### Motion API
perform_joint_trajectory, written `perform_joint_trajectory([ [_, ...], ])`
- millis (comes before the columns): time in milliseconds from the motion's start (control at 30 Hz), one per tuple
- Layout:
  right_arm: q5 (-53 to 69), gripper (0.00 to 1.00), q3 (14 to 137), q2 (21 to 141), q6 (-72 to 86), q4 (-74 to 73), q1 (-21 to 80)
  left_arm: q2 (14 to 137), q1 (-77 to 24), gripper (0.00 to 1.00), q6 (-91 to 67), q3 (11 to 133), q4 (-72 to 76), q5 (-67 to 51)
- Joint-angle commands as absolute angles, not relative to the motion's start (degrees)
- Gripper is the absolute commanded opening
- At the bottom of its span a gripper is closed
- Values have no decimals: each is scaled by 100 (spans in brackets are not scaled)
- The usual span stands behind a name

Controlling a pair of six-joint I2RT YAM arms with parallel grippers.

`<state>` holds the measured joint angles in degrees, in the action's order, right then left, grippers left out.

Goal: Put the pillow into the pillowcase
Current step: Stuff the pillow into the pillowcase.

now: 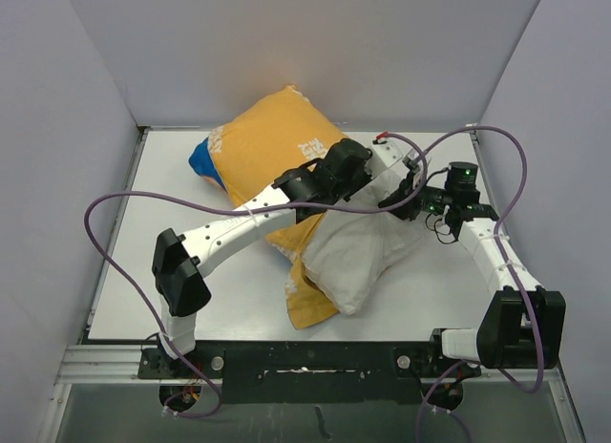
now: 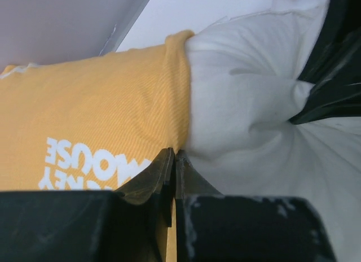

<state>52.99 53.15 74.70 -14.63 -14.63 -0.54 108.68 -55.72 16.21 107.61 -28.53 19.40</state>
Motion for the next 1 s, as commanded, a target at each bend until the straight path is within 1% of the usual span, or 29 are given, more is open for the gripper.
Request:
perform_joint_trajectory([
  [0, 5535, 7, 5258, 7526, -898, -984, 303, 10639, -6032, 0, 1398, 11805, -3008, 789],
  [100, 5444, 0, 5501, 7561, -408, -383, 559, 10734, -6273, 0, 938, 12523, -3268, -280],
  [167, 5462, 0, 5654, 7662, 288, 311, 586, 10803, -6335, 0, 483, 12820, -3314, -941],
  [233, 5410, 0, 5742, 7867, 1099, 1034, 588, 10755, -6318, 0, 20, 12720, -3047, -1476],
  [267, 5334, 0, 5642, 7979, 1545, 1444, 589, 10663, -6293, 0, -227, 12462, -2778, -1675],
  [300, 5243, 0, 5452, 8099, 1925, 1811, 595, 10545, -6219, 0, -491, 11944, -2425, -1843],
  [367, 4994, 0, 4899, 8264, 2111, 2213, 622, 10231, -6002, 0, -1179, 10809, -1378, -2187],
  [433, 4873, 0, 4464, 8430, 1722, 2160, 589, 9972, -5736, 0, -1897, 9692, -241, -2494],
  [500, 5139, 0, 4408, 8661, 1573, 1902, 505, 9874, -5468, 0, -2477, 8828, 749, -2695],
  [567, 5497, 0, 4417, 8780, 1446, 1810, 525, 9887, -5293, 0, -2650, 8388, 1076, -2634],
  [600, 5683, 2, 4413, 8759, 1330, 1787, 535, 9861, -5247, 0, -2578, 8263, 1035, -2507],
  [633, 5894, 8, 4428, 8684, 1177, 1725, 527, 9801, -5217, 0, -2478, 8163, 970, -2363],
  [700, 6349, 23, 4604, 8440, 699, 1314, 406, 9509, -5214, 0, -2136, 8085, 653, -2070],
  [767, 6858, 41, 4772, 8074, 301, 928, 166, 9156, -5211, 0, -1830, 8055, 251, -1886],
  [800, 7135, 48, 4871, 7888, 108, 738, 16, 8977, -5205, 0, -1659, 8040, 63, -1810],
  [833, 7385, 56, 4999, 7685, -172, 489, -116, 8809, -5211, 5, -1502, 7997, -131, -1741],
  [900, 7747, 70, 5415, 7276, -1266, -932, -358, 8541, -5207, 16, -1234, 7860, -537, -1668],
  [933, 7767, 78, 5647, 7083, -1925, -1645, -418, 8464, -5206, 19, -1103, 7783, -773, -1665],
  [967, 7746, 83, 5896, 6923, -2661, -2371, -468, 8422, -5213, 19, -975, 7686, -980, -1621],
])
